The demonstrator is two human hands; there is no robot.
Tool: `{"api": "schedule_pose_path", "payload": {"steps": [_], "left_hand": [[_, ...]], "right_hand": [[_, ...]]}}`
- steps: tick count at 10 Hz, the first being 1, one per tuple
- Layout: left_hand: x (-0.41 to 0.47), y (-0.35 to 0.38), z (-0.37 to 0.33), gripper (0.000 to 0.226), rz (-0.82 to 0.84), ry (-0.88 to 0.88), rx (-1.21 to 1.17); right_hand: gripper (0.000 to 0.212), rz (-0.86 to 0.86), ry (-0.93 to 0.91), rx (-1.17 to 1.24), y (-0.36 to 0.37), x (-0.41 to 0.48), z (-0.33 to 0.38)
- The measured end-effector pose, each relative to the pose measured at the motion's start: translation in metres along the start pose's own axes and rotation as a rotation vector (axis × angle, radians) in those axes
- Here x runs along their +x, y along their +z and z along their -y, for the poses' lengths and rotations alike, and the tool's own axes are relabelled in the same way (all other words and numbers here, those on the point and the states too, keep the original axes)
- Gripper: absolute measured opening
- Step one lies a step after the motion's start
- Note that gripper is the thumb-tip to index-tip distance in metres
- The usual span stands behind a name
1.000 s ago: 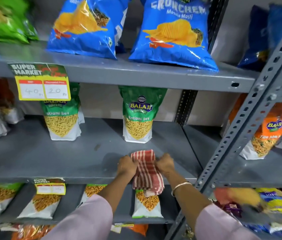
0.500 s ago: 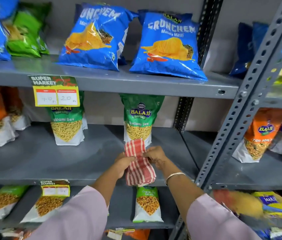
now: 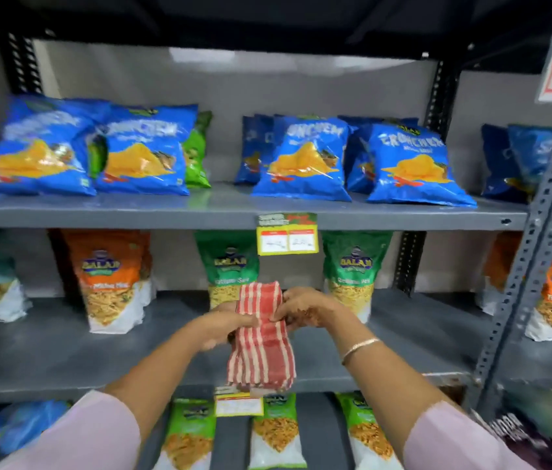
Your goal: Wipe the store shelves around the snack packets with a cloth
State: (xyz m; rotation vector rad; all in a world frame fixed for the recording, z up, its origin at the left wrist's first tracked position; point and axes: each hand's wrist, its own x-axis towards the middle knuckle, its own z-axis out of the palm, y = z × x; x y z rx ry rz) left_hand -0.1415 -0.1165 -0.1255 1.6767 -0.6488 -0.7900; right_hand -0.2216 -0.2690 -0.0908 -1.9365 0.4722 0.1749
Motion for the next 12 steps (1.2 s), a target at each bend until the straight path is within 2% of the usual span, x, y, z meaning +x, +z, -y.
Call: {"api": "schedule_pose_path", "payload": {"steps": [1, 2, 3, 5, 7, 8, 9, 10, 11, 12], "left_hand": [[-0.043, -0.055, -0.022, 0.031, 0.115, -0.039, 0.002], [-0.068, -0.098, -0.052, 0.041, 0.093, -0.017, 0.001], [-0.077, -0.121, -0.093, 0.03, 0.008, 0.081, -0.053], [-0.035, -0.137, -0.186, 0.025, -0.161, 0.223, -0.102], [0.039, -0.129, -0.218, 0.041, -0.321, 0.206, -0.073], [0.068, -0.123, -0.21, 0.051, -0.418, 0.19, 0.006], [0.084, -0.115, -0.2, 0.072, -0.534, 0.143, 0.306], [0.08, -0.108, -0.195, 0.08, -0.597, 0.076, 0.626], [0.07, -0.109, -0.198, 0.086, -0.737, 0.048, 0.832], [0.056, -0.111, -0.204, 0.075, -1.115, 0.215, 1.122]], "right_hand": [[0.029, 0.019, -0.054, -0.052, 0.036, -0.005, 0.045], [0.005, 0.054, -0.156, -0.004, 0.051, -0.012, 0.092], [0.019, 0.018, -0.271, 0.028, 0.046, -0.019, 0.145], [0.024, -0.245, -0.393, 0.146, -0.007, -0.011, 0.226], [0.019, -0.507, -0.348, 0.116, -0.051, 0.033, 0.236], [0.029, -0.622, -0.345, 0.035, -0.066, 0.076, 0.221], [0.04, -0.703, -0.316, -0.122, -0.065, 0.085, 0.206], [0.033, -0.705, -0.316, -0.338, -0.062, 0.063, 0.201], [0.019, -0.642, -0.526, -0.144, -0.062, 0.001, 0.223], [0.019, -0.37, -1.019, 0.327, -0.057, -0.095, 0.24]]}}
